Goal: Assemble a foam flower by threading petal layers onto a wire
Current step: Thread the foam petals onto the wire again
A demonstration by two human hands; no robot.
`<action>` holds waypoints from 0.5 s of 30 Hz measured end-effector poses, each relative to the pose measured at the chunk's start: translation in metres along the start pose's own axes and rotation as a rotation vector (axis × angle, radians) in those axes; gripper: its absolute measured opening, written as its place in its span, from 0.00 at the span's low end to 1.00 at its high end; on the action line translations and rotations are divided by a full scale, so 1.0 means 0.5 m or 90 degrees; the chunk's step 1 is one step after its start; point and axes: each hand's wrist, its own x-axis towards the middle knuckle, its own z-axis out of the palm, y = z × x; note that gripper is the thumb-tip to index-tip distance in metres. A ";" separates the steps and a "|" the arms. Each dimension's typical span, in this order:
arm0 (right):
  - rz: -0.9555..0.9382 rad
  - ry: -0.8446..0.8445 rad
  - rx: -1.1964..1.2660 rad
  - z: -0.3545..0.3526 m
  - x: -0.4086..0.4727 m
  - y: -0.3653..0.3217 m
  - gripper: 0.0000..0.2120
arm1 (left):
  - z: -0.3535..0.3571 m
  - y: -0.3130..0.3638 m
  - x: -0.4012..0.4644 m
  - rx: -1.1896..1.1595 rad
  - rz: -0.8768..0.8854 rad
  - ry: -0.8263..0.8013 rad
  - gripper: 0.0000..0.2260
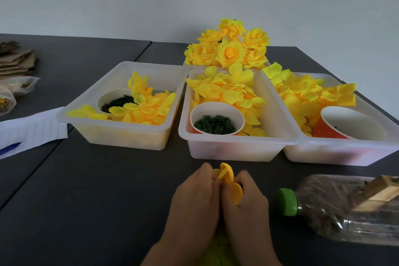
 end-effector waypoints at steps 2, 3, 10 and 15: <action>0.018 0.011 0.007 0.001 0.004 0.000 0.11 | 0.001 0.002 0.000 -0.017 -0.012 -0.013 0.13; 0.030 0.015 0.009 0.001 0.006 0.000 0.11 | 0.003 0.001 0.000 -0.033 -0.018 -0.023 0.11; 0.079 0.052 0.095 -0.006 0.025 0.006 0.12 | 0.001 0.008 -0.009 -0.105 -0.020 -0.047 0.04; 0.076 0.053 0.120 -0.010 0.025 0.006 0.10 | -0.005 0.013 -0.016 -0.117 0.055 0.002 0.05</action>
